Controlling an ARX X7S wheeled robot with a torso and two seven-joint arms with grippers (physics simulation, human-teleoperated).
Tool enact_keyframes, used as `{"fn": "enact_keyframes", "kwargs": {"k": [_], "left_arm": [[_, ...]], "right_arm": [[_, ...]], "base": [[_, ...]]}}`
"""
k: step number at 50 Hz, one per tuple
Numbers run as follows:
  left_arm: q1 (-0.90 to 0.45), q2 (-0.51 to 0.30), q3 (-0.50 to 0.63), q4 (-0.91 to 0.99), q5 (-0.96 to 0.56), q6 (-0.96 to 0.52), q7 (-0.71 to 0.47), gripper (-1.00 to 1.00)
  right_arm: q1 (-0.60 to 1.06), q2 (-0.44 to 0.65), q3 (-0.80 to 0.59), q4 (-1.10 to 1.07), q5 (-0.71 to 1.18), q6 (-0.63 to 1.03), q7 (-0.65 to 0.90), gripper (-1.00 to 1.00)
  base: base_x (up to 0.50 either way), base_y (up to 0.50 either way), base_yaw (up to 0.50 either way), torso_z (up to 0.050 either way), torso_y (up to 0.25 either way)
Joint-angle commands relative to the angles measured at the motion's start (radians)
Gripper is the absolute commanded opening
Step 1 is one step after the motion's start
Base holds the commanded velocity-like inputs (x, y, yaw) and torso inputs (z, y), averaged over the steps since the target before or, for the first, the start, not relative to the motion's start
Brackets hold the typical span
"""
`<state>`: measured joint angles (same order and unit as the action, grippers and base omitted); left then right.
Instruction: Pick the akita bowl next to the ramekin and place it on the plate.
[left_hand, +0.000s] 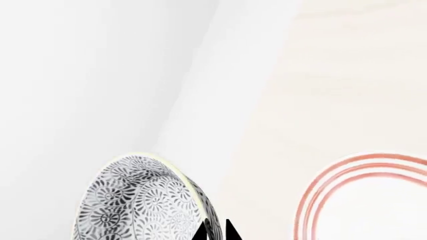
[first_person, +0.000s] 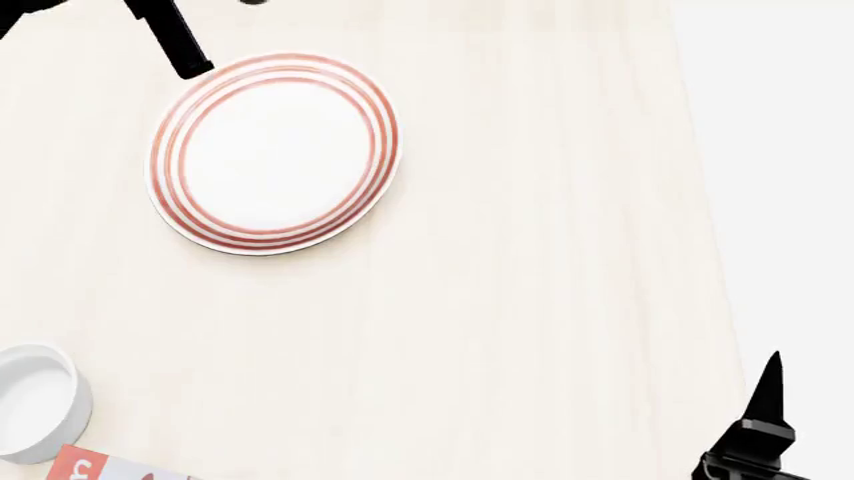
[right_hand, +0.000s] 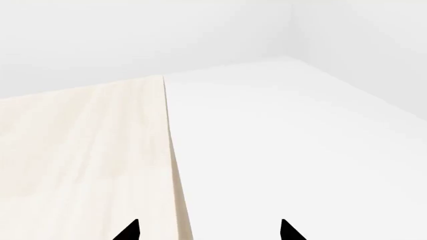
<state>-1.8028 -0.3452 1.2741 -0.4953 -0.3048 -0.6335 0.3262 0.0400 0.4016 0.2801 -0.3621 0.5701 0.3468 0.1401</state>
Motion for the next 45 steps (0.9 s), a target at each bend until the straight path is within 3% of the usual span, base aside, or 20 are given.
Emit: {"fn": "enact_keyframes", "kwargs": {"k": [1, 29, 45], "left_arm": [[-0.001, 0.049, 0.045, -0.105, 0.040, 0.089, 0.072, -1.00], [0.069, 0.116, 0.111, -0.296, 0.049, 0.248, 0.219, -1.00], [0.090, 0.093, 0.110, -0.210, 0.036, 0.201, 0.212, -1.00]], "right_arm": [[0.003, -0.001, -0.001, 0.010, 0.003, -0.006, -0.002, 1.00], [0.011, 0.003, -0.001, 0.013, 0.017, -0.002, 0.007, 1.00], [0.008, 0.006, -0.001, 0.011, 0.020, -0.003, 0.010, 1.00]], "base": [[0.00, 0.00, 0.00, 0.000, 0.000], [0.00, 0.00, 0.00, 0.000, 0.000], [0.00, 0.00, 0.00, 0.000, 0.001]]}}
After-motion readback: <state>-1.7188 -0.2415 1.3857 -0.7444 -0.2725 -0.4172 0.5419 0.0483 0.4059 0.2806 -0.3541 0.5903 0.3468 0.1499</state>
